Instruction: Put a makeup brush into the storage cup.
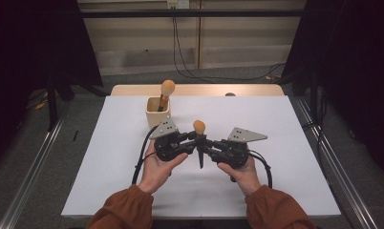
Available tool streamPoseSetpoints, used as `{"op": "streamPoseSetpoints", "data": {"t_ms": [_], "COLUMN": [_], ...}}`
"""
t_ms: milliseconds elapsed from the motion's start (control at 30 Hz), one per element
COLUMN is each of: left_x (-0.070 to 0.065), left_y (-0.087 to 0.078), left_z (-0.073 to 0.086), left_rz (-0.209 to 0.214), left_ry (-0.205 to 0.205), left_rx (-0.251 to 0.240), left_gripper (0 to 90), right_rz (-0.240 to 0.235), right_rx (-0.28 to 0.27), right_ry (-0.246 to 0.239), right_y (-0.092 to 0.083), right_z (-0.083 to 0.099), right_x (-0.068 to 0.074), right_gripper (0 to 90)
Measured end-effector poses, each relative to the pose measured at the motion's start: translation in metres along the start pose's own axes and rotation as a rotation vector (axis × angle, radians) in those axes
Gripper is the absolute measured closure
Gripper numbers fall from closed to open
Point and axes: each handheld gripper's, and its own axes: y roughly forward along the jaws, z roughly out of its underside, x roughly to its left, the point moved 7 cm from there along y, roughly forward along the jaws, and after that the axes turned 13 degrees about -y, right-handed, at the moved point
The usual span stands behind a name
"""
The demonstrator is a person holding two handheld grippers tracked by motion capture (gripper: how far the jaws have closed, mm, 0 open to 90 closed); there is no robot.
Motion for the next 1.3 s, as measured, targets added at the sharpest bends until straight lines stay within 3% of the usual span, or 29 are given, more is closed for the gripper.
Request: {"op": "streamPoseSetpoints", "data": {"t_ms": [200,467,967,1100,1300], "left_x": [-0.001,0.001,0.006,0.007,0.01], "left_y": [0.001,-0.001,-0.004,-0.005,-0.008], "left_z": [0.0,-0.001,-0.004,-0.005,-0.007], "left_rz": [0.015,-0.002,-0.017,-0.022,-0.027], "left_ry": [-0.002,-0.001,-0.003,0.001,-0.006], "left_rx": [0.002,-0.004,-0.018,-0.023,-0.028], "left_gripper": [70.1,70.1,70.1,70.1,70.1], "right_rz": [0.002,-0.006,-0.008,0.001,0.027], "right_rx": [0.005,0.009,0.042,0.038,0.038], "right_ry": [0.002,0.005,-0.001,0.009,0.023], "right_y": [0.001,0.002,0.003,0.004,0.002], "right_z": [0.001,0.002,0.005,0.004,0.004], "right_x": [-0.001,0.0,0.001,0.001,-0.002], "right_gripper": [72.1,65.0,27.9,14.1,4.6]}}
